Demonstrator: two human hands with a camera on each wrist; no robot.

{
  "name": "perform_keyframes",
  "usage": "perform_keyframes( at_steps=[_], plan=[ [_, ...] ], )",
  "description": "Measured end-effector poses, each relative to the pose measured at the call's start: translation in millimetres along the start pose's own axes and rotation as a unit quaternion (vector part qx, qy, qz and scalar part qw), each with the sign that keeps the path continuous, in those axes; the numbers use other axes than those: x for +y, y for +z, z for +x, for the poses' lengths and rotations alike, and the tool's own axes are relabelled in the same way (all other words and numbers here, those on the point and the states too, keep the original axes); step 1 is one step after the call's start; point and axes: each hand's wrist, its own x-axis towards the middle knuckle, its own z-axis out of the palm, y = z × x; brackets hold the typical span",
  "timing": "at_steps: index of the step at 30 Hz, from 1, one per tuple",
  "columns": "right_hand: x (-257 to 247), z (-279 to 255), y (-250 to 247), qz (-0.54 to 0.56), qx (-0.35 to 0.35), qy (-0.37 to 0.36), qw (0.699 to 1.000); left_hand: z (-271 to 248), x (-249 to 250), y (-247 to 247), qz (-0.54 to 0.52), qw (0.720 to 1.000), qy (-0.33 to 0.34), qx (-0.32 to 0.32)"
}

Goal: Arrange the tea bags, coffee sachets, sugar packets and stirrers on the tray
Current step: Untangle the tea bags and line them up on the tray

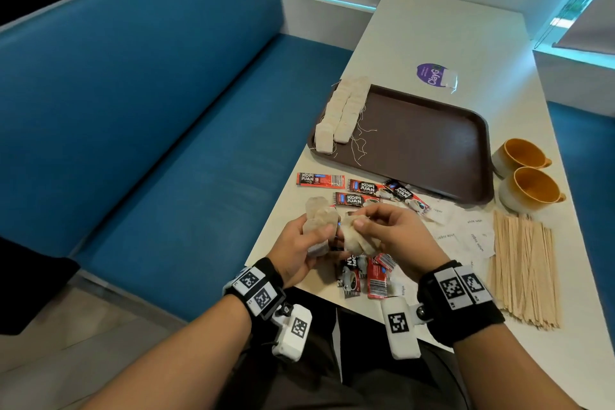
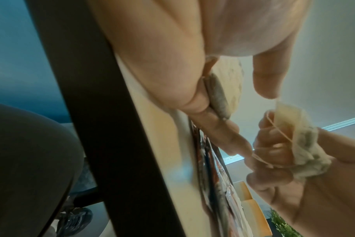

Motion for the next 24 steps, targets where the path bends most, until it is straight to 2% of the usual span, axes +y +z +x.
perform_keyframes(
  at_steps=[2,8,17,24],
  plan=[
    [3,-1,7,-0.023,0.001,0.007,1.000,0,-1,0,0.010,1.000,-0.005,-0.006],
    [8,-3,19,-0.019,0.062,-0.014,0.998,-3,0,3,0.013,0.999,-0.023,-0.022],
    [9,-6,15,0.061,0.071,0.019,0.995,0,-2,-2,0.060,0.998,-0.017,0.011],
    [4,-7,-8,0.015,0.079,0.021,0.997,0,1,0,0.023,0.999,-0.019,0.011]
  ],
)
